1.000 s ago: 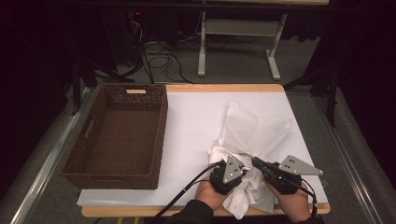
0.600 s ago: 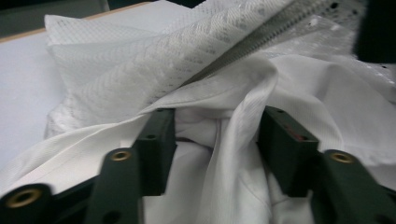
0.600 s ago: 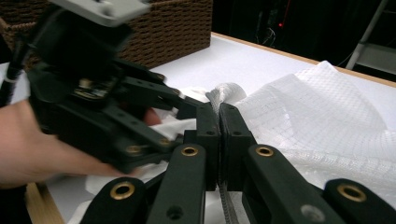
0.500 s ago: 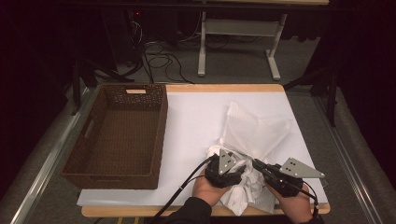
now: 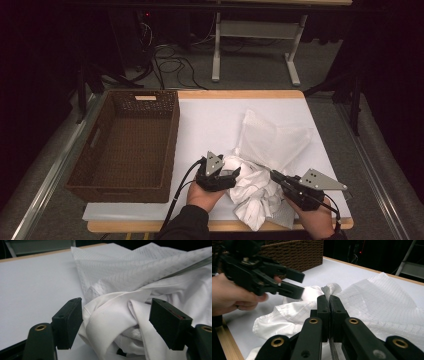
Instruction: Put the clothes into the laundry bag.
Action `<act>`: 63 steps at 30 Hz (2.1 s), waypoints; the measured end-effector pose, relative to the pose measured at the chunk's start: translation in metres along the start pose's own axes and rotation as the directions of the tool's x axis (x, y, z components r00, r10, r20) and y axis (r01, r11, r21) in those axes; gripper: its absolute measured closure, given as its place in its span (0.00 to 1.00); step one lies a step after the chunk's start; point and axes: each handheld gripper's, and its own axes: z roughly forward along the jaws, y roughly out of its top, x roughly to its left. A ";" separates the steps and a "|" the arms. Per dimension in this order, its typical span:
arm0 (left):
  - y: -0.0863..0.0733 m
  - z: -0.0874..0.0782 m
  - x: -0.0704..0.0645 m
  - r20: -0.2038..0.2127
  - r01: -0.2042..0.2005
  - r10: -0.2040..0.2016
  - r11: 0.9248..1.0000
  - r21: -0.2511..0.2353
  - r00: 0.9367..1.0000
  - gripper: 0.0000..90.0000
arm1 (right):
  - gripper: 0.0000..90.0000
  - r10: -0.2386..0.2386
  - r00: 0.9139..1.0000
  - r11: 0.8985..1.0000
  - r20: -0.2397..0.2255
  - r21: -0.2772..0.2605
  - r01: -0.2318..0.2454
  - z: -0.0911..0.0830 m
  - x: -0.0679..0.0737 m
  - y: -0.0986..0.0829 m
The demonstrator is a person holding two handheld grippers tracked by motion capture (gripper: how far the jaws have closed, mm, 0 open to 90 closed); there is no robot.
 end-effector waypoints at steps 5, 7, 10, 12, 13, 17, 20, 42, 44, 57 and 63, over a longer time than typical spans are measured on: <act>-0.002 0.011 0.001 -0.029 0.026 -0.025 0.999 0.043 0.999 0.55 | 0.99 -0.007 1.000 1.000 0.001 0.001 0.007 0.000 0.000 0.000; -0.002 0.009 0.003 -0.021 0.034 -0.033 0.998 0.047 0.999 0.72 | 0.99 -0.002 1.000 1.000 0.002 0.005 0.002 0.001 0.000 0.000; -0.001 0.006 0.003 -0.016 0.021 -0.020 0.998 0.058 1.000 0.85 | 0.99 -0.009 1.000 1.000 -0.001 0.004 0.009 0.002 0.000 0.000; -0.001 0.001 -0.001 -0.017 0.011 -0.010 0.999 0.038 1.000 0.89 | 0.99 -0.011 1.000 1.000 -0.001 0.005 0.011 0.002 0.000 0.000; 0.000 -0.001 -0.003 -0.013 0.006 -0.006 1.000 0.021 1.000 0.90 | 0.99 -0.011 1.000 1.000 0.002 0.004 0.011 0.002 0.001 0.000; 0.006 -0.015 -0.023 0.041 -0.025 0.028 0.997 -0.067 0.999 0.92 | 0.99 -0.008 1.000 1.000 0.004 0.005 0.008 0.003 0.001 0.000; 0.009 -0.017 -0.047 0.095 -0.115 0.123 0.989 -0.093 0.988 0.93 | 0.99 -0.005 1.000 1.000 0.001 0.012 0.005 0.004 0.001 -0.001; 0.007 0.032 -0.070 0.107 -0.162 0.165 0.986 -0.038 0.981 0.93 | 1.00 -0.024 0.999 0.998 -0.047 -0.064 0.021 -0.003 0.004 0.005; 0.007 0.034 -0.068 0.099 -0.158 0.161 0.987 -0.033 0.982 0.92 | 1.00 -0.024 0.998 0.997 -0.055 -0.072 0.020 -0.004 0.005 0.006; 0.010 0.015 -0.061 0.091 -0.111 0.119 0.990 -0.092 0.989 0.62 | 1.00 -0.019 0.999 0.998 -0.043 -0.067 0.016 -0.005 0.000 0.004; 0.012 -0.013 -0.053 0.111 -0.104 0.118 0.987 -0.120 0.987 0.42 | 1.00 -0.018 0.999 0.998 -0.034 -0.059 0.016 -0.005 0.001 0.004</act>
